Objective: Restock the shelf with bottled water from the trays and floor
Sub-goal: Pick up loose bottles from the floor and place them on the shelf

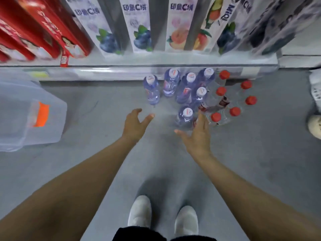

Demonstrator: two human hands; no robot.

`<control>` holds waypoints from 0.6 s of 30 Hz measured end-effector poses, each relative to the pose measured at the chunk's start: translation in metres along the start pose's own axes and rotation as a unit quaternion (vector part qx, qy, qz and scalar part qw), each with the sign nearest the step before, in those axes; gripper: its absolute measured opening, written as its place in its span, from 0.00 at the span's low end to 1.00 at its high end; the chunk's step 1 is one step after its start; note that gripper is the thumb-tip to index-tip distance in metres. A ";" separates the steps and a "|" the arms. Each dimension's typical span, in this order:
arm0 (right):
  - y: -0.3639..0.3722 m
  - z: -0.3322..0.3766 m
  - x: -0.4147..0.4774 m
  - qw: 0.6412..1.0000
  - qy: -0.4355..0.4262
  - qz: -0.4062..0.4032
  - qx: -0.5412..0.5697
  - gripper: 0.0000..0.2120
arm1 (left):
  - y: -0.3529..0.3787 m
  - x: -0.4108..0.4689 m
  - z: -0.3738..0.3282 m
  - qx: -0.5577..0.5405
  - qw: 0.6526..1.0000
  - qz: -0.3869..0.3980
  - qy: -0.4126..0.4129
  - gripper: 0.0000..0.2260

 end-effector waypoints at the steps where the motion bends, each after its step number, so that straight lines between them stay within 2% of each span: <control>1: 0.007 -0.007 0.011 1.000 -0.020 -0.017 0.006 0.53 | 0.005 0.021 0.002 -0.017 1.000 -0.014 0.011 0.34; 4: 0.025 -0.025 0.041 0.995 -0.070 -0.056 0.052 0.55 | 0.011 0.082 -0.002 -0.071 0.994 -0.047 0.061 0.45; 7: 0.035 -0.040 0.062 0.987 -0.090 -0.085 0.105 0.48 | 0.012 0.129 -0.019 -0.144 0.975 -0.045 0.161 0.50; 9: 0.037 -0.044 0.068 0.983 -0.093 -0.092 0.128 0.40 | 0.015 0.147 -0.028 -0.191 0.958 -0.035 0.213 0.46; 11: 0.037 -0.043 0.069 0.983 -0.095 -0.072 0.142 0.36 | 0.014 0.152 -0.030 -0.215 0.954 -0.043 0.204 0.41; 14: 0.037 -0.049 0.061 0.979 -0.087 -0.050 0.176 0.33 | 0.011 0.140 -0.029 -0.217 0.955 -0.062 0.193 0.38; 18: 0.058 -0.059 0.051 0.981 -0.108 0.002 0.164 0.35 | 0.014 0.106 -0.006 -0.195 0.961 -0.053 0.187 0.31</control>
Point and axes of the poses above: each hand's wrist, its own x-axis towards the middle knuckle, its own y-axis out of the palm, z = x × y, the point moved 8 cm from there along x, towards the middle knuckle, and after that the axes turned 8 degrees about z, right-handed, at the moved point
